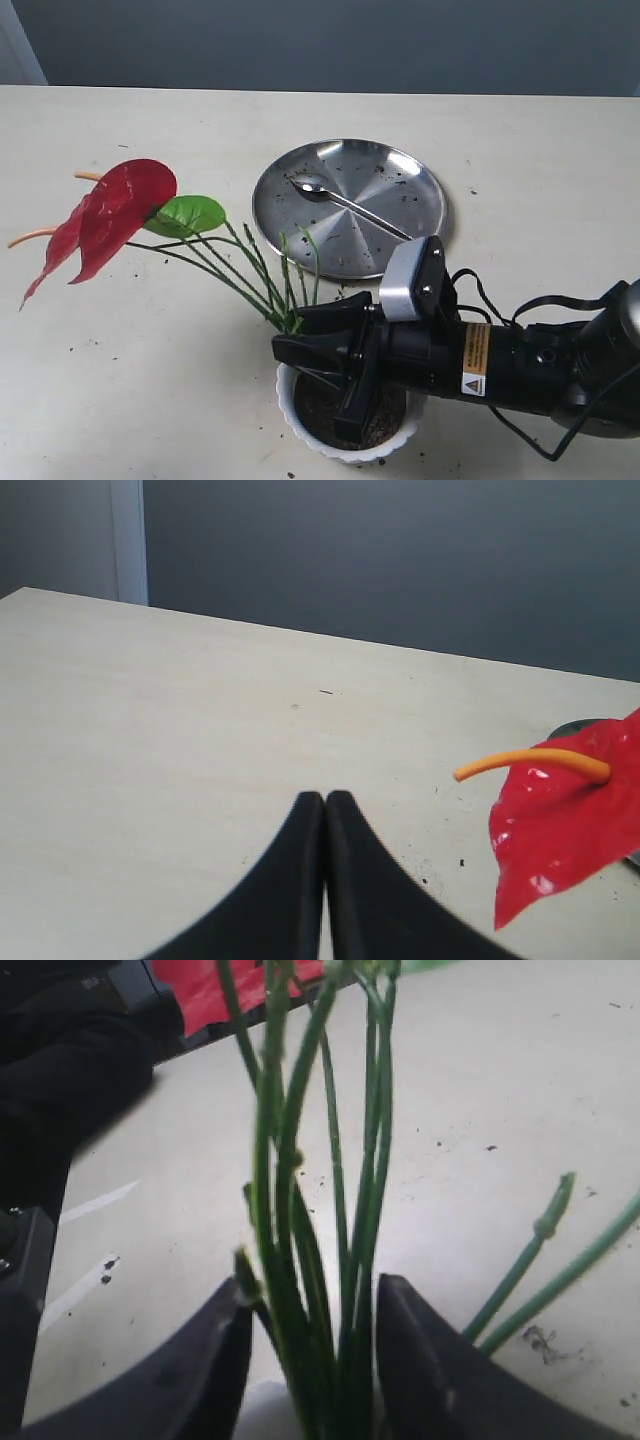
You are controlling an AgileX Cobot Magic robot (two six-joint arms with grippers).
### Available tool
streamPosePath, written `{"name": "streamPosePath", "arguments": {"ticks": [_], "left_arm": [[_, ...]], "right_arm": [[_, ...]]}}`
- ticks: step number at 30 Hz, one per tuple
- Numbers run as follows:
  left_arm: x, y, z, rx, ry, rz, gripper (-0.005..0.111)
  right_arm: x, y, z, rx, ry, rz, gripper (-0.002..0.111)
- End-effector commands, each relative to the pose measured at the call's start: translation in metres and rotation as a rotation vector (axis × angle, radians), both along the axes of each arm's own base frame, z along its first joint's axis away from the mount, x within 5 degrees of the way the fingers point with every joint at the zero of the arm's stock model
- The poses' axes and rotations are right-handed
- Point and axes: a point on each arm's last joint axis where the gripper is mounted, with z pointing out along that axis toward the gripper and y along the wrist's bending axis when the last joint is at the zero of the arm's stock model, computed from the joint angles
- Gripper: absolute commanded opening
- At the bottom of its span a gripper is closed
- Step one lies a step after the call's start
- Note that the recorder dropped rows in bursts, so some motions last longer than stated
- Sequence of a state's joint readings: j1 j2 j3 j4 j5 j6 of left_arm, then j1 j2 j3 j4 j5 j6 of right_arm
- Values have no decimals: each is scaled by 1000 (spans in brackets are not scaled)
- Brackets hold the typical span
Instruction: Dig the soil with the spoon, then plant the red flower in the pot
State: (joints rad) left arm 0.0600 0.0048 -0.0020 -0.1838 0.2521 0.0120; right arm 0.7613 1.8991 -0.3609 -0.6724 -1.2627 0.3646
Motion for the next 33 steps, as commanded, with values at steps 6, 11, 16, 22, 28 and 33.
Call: {"name": "streamPosePath", "arguments": {"ticks": [6,11,16,22,28,33], "left_arm": [[0,0,1,2,-15,0,0],[0,0,1,2,-15,0,0],[0,0,1,2,-15,0,0],[0,0,1,2,-15,0,0],[0,0,1,2,-15,0,0],[0,0,1,2,-15,0,0]], "right_arm": [[-1,-4,-8,-56,30,-12,58],[-1,-4,-8,-55,30,-19,58],[-2,-3,-8,-55,35,-4,58],[-5,-3,-5,-47,48,26,58],[-5,-3,6,-15,13,25,58],[-4,-3,12,1,-2,14,58]]}}
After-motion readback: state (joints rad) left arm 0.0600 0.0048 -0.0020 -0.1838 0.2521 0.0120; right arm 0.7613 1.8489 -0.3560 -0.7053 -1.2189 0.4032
